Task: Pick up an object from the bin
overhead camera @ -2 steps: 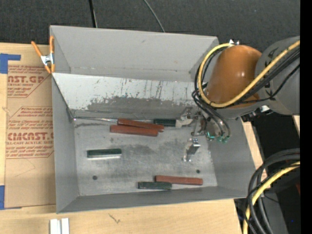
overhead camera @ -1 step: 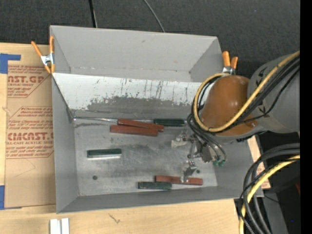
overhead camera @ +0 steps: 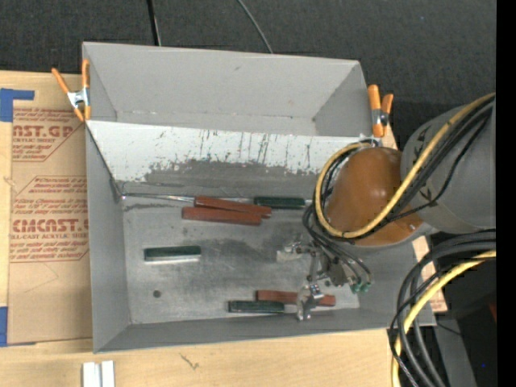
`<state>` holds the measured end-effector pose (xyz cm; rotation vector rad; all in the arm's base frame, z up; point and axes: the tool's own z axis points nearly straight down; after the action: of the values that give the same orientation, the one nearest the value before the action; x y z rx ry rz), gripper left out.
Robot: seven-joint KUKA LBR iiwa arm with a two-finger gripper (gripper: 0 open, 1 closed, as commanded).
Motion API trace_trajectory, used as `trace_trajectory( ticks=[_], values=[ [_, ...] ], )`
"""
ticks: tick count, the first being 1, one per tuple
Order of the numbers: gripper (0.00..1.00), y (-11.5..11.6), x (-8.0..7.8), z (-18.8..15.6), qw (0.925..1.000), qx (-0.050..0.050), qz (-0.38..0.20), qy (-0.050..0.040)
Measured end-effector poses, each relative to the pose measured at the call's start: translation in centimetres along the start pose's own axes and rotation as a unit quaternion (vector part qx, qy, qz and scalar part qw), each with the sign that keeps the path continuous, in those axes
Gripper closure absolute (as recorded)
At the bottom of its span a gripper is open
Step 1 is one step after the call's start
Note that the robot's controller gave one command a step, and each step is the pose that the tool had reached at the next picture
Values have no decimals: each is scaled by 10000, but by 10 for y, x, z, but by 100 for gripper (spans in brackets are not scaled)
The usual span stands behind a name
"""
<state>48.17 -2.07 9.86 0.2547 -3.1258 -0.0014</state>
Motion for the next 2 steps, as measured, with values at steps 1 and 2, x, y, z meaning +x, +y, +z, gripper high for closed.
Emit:
trace_trajectory(
  ticks=[1,2],
  values=[
    [100,-15,0,23,9999,13,-32,-104],
    [100,-15,0,23,9999,14,-33,-104]
  ],
)
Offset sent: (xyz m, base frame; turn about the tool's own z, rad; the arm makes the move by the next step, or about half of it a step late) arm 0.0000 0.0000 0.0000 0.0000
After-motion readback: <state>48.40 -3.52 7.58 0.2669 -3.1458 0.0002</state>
